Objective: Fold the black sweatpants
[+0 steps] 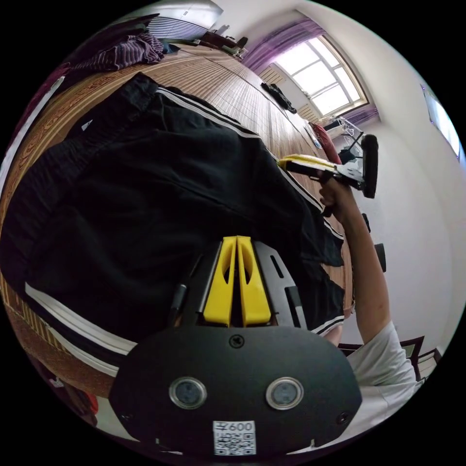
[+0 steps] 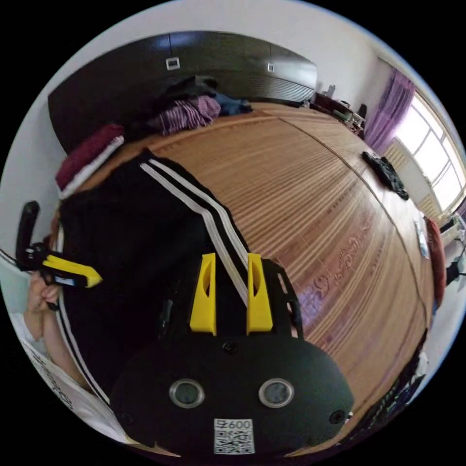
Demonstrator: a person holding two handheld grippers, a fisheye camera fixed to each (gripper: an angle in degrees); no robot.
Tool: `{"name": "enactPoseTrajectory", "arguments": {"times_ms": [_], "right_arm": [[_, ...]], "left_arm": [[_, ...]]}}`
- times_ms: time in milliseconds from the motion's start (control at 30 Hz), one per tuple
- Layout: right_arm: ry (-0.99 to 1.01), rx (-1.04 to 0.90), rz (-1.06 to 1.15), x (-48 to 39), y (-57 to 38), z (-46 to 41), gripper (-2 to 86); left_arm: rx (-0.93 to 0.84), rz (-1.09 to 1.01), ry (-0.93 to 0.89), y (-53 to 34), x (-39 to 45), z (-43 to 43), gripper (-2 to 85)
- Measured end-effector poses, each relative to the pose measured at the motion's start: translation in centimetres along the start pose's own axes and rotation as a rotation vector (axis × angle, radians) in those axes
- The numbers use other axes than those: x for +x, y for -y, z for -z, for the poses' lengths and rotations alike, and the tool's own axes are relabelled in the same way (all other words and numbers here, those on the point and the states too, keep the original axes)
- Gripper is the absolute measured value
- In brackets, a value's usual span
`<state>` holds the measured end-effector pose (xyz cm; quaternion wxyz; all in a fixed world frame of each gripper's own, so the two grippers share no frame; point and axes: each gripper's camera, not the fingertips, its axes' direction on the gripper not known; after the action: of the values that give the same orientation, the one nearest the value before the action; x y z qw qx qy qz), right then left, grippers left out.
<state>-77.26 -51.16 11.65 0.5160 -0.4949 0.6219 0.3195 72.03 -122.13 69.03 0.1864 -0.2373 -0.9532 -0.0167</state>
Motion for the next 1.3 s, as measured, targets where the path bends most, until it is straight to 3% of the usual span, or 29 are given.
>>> {"name": "enactPoseTrajectory", "arguments": {"times_ms": [267, 367, 433, 500, 667, 800, 1033, 1167, 1233, 1300], "right_arm": [[0.014, 0.155, -0.096, 4.8, 3.4, 5.9, -0.5], [0.078, 0.027, -0.179, 6.8, 5.5, 1.9, 0.4], [0.057, 0.110, -0.213, 6.9, 6.6, 3.6, 1.2], [0.054, 0.059, -0.237, 7.4, 8.4, 4.9, 2.2], [0.199, 0.105, -0.289, 11.2, 7.4, 12.0, 4.8], [0.070, -0.069, -0.185, 10.7, 7.0, 13.4, 7.7], [-0.010, -0.080, -0.006, 7.9, 13.3, 19.1, 0.4], [0.065, 0.016, -0.190, 12.0, 15.9, 23.5, 0.9], [0.061, -0.163, -0.173, 11.7, 16.7, 21.0, 3.0], [0.015, -0.067, -0.198, 11.8, 17.3, 24.3, 5.1]], "left_arm": [[-0.009, -0.001, 0.001, -0.1, -1.9, 2.1, 0.2], [-0.011, -0.032, 0.013, 0.0, -2.0, 2.7, 0.2], [-0.006, -0.043, 0.024, -0.2, -2.1, 3.4, 0.2], [-0.005, -0.052, 0.029, -0.5, -2.5, 4.2, 0.2], [-0.005, -0.045, -0.019, -1.3, -5.1, 6.8, 0.2], [-0.015, -0.019, -0.053, -1.5, -6.9, 8.5, 0.2], [-0.002, -0.035, -0.029, -2.6, -8.4, 12.0, 0.3], [-0.006, -0.035, -0.045, -3.0, -9.9, 13.9, 0.3], [-0.015, -0.031, -0.051, -2.9, -10.5, 14.7, 0.4], [-0.019, -0.026, -0.054, -2.9, -11.0, 15.4, 0.4]]}}
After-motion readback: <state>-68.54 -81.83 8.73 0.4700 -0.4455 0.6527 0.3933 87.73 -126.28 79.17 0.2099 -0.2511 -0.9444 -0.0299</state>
